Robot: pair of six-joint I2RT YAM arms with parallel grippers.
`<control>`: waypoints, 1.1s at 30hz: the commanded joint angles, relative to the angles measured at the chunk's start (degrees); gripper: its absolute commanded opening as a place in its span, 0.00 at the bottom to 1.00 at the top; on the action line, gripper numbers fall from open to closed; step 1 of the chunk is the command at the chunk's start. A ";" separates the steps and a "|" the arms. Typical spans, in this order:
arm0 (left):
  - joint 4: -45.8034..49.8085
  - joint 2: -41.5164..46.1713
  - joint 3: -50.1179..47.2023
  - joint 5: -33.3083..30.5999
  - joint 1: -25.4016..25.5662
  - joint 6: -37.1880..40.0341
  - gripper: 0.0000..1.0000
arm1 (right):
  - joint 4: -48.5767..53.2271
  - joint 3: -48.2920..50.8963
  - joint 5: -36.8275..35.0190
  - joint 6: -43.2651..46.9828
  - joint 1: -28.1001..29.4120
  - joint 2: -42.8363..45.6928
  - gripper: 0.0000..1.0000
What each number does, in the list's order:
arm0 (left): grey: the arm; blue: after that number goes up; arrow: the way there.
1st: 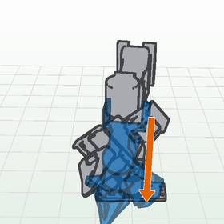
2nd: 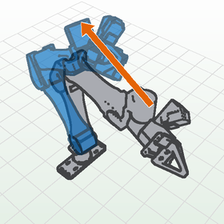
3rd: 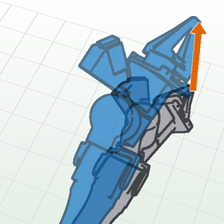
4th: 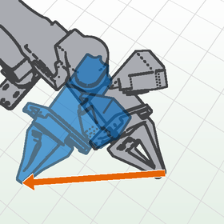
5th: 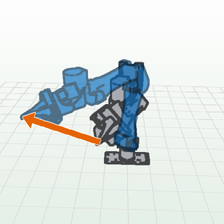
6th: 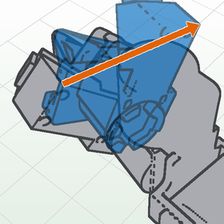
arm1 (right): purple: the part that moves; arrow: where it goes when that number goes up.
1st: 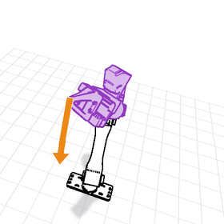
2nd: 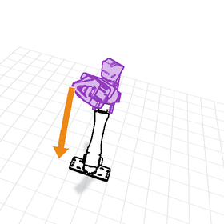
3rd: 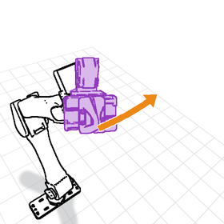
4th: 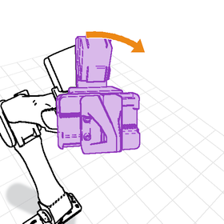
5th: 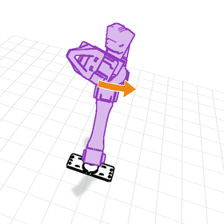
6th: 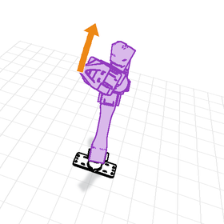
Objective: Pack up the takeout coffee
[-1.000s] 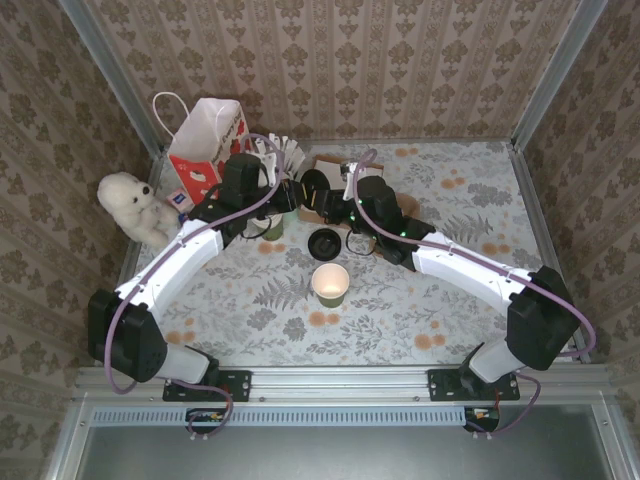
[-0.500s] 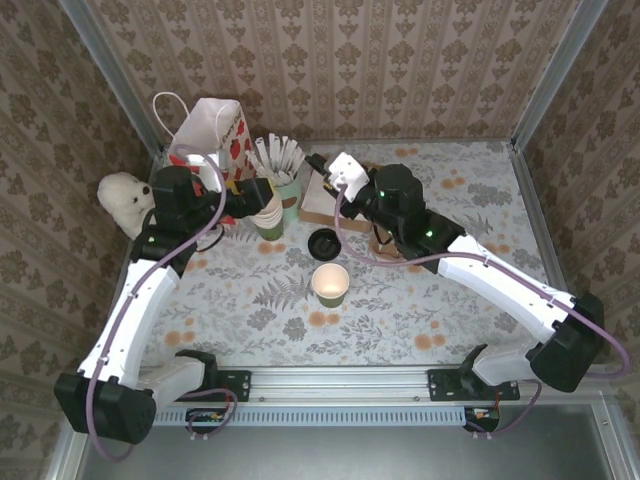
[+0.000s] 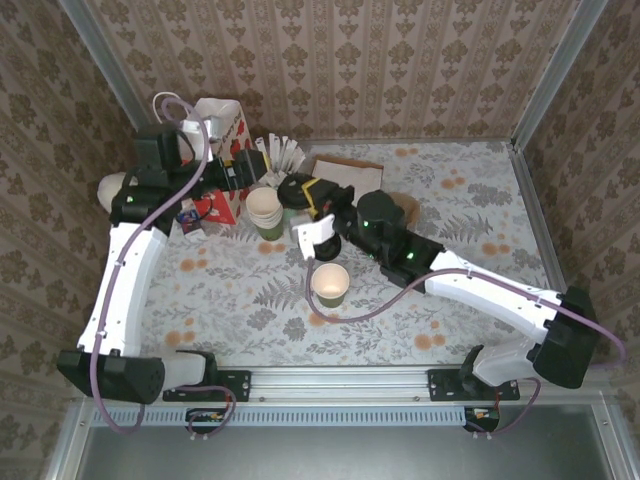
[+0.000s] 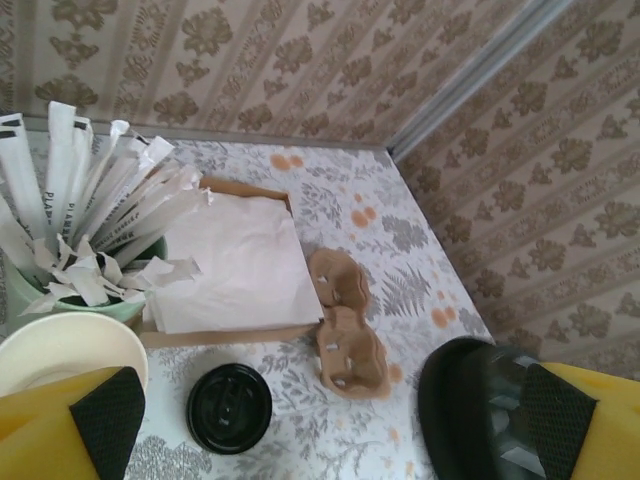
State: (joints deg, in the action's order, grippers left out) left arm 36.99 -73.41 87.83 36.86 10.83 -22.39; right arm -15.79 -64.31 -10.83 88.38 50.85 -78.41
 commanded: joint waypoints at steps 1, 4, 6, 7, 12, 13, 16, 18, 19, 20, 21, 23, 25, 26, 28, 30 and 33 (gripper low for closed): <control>12.88 -2.72 5.88 2.33 -0.20 5.06 1.00 | -7.28 1.54 2.39 20.34 0.22 -0.87 0.13; 18.97 -4.43 10.13 1.45 -0.20 7.82 1.00 | -6.78 1.29 6.72 24.42 0.33 -0.87 0.13; 22.42 -5.04 11.78 0.86 -0.18 9.57 1.00 | -6.51 1.55 10.24 26.85 0.27 -0.87 0.13; 23.96 -5.27 12.44 0.65 -0.11 10.41 1.00 | -6.46 1.78 11.68 28.14 0.22 -0.87 0.13; 30.31 -5.78 14.83 -1.97 0.39 12.92 0.98 | -5.13 2.18 18.54 35.52 -0.29 -0.87 0.14; 31.09 -5.76 14.97 -1.97 0.55 13.15 0.98 | -4.64 1.92 19.81 36.91 -0.38 -0.87 0.14; 33.68 -6.11 15.60 -2.02 1.07 13.87 0.97 | 1.51 -0.52 21.93 39.75 -0.60 -0.63 0.14; 35.38 -6.30 15.82 -2.13 1.53 14.41 0.96 | 4.22 -2.04 22.13 39.90 -0.66 -0.43 0.14; 35.98 -6.31 15.81 -2.14 1.93 14.71 0.96 | 4.91 -2.58 21.72 40.09 -0.66 -0.47 0.14; 36.47 -6.31 15.80 -2.20 2.44 15.14 0.95 | 5.56 -2.95 21.26 39.97 -0.66 -0.43 0.14; 37.05 -6.35 15.88 -2.23 3.05 15.49 0.93 | 6.29 -3.17 20.84 39.94 -0.61 -0.43 0.14; 37.85 -6.30 16.19 -2.22 4.24 16.35 0.88 | 7.58 -3.36 20.05 39.59 -0.65 -0.50 0.14; 38.54 -6.44 16.23 -1.53 5.14 16.59 0.83 | 7.26 -3.30 19.14 38.99 -0.63 -0.75 0.14; 38.82 -6.63 16.16 -0.51 5.29 16.76 0.80 | 6.50 -3.11 18.81 38.90 -0.65 -0.86 0.14; 39.28 -7.00 15.41 3.05 5.49 17.21 0.74 | 5.43 -2.76 18.24 38.87 -0.63 -0.87 0.13; 40.01 -7.63 15.43 1.67 5.89 17.15 0.70 | 5.35 -2.66 17.86 38.41 -0.64 -0.87 0.14; 41.60 -9.22 16.46 1.26 6.51 17.93 0.62 | 5.49 -2.52 17.28 37.71 -0.58 -0.86 0.14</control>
State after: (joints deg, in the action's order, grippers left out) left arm 75.50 -81.17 102.50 36.97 16.73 -6.15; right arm -10.92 -66.04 7.22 118.83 50.50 -79.72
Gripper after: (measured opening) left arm 0.631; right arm 0.241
